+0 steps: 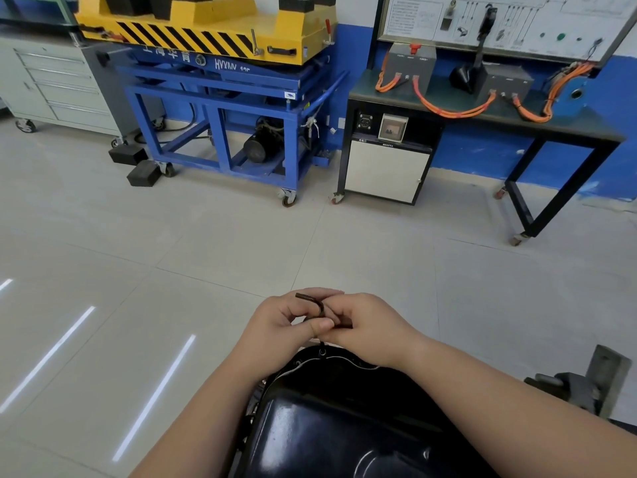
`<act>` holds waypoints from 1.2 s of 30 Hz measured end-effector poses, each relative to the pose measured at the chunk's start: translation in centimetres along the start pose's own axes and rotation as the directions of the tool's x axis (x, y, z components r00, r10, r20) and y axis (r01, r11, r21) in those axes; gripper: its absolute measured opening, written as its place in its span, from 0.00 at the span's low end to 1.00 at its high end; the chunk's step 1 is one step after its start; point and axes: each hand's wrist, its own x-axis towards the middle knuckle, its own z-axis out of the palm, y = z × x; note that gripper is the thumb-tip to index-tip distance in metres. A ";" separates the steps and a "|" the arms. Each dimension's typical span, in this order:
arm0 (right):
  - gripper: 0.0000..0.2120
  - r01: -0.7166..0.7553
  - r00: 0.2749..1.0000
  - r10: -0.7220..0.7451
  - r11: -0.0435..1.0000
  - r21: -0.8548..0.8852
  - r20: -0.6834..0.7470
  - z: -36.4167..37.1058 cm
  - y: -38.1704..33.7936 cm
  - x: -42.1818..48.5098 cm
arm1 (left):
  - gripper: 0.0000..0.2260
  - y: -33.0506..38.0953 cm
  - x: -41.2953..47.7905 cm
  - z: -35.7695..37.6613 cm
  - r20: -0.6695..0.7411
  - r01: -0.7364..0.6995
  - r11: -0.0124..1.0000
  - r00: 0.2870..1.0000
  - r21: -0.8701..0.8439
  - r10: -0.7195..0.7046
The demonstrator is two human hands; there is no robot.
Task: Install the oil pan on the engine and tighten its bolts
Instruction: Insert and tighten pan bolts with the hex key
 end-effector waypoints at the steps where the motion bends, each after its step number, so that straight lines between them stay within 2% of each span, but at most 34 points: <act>1: 0.26 0.004 1.000 -0.004 1.000 0.012 0.003 -0.1 0.0 0.0 | 0.05 0.0 0.0 -0.1 0.008 0.004 1.000 1.000 -0.001 -0.004; 4: 0.12 0.001 0.998 -0.002 1.000 -0.023 -0.056 0.1 0.4 0.1 | 0.07 0.3 -0.3 0.1 0.049 -0.006 1.000 0.999 -0.018 0.007; 6: 0.10 -0.036 0.993 0.030 0.998 -0.046 -0.113 0.2 0.6 0.2 | 0.10 0.4 -0.3 0.3 0.036 0.015 0.999 0.999 -0.047 -0.014; 11: 0.17 -0.036 0.988 0.019 0.994 -0.107 -0.156 0.4 0.5 0.3 | 0.08 0.7 0.0 0.4 -0.012 0.037 0.999 0.999 -0.026 -0.037; 13: 0.17 -0.029 0.988 0.010 0.992 -0.121 -0.154 0.6 0.4 0.3 | 0.08 0.8 0.1 0.3 -0.018 0.010 1.000 1.000 -0.009 -0.010; 16: 0.14 -0.014 0.994 0.004 0.996 -0.092 -0.106 0.5 0.3 0.2 | 0.07 0.7 0.2 0.2 -0.012 -0.014 1.000 1.000 0.018 0.014; 19: 0.20 -0.002 0.998 -0.003 0.997 -0.077 -0.064 0.1 0.2 0.0 | 0.09 0.9 0.1 0.2 -0.002 -0.014 1.000 1.000 0.011 0.014; 20: 0.19 0.006 0.998 -0.012 0.995 -0.100 -0.062 0.0 0.2 0.0 | 0.09 0.9 0.1 0.1 0.023 -0.017 0.999 1.000 0.027 0.016; 23: 0.09 0.002 0.998 -0.013 0.987 -0.159 -0.068 0.0 0.1 0.2 | 0.09 1.0 0.1 0.0 0.101 -0.012 0.997 0.995 0.070 0.005; 25: 0.11 -0.008 0.994 -0.008 0.990 -0.137 -0.113 0.0 0.1 0.3 | 0.06 1.0 0.1 0.0 0.074 0.007 0.999 0.997 0.037 -0.009; 28: 0.09 -0.031 0.991 0.013 0.990 -0.138 -0.130 0.1 0.1 0.2 | 0.08 1.0 -0.1 0.2 0.008 -0.007 1.000 1.000 0.011 0.007; 32: 0.16 -0.032 0.988 0.000 0.978 -0.208 -0.152 0.5 0.1 0.3 | 0.10 0.7 0.0 0.4 -0.035 -0.036 0.996 0.999 0.078 0.039; 36: 0.12 -0.027 0.998 0.020 0.994 -0.110 -0.064 0.4 0.0 0.1 | 0.08 0.8 0.0 0.2 -0.053 -0.040 0.991 0.997 0.127 0.047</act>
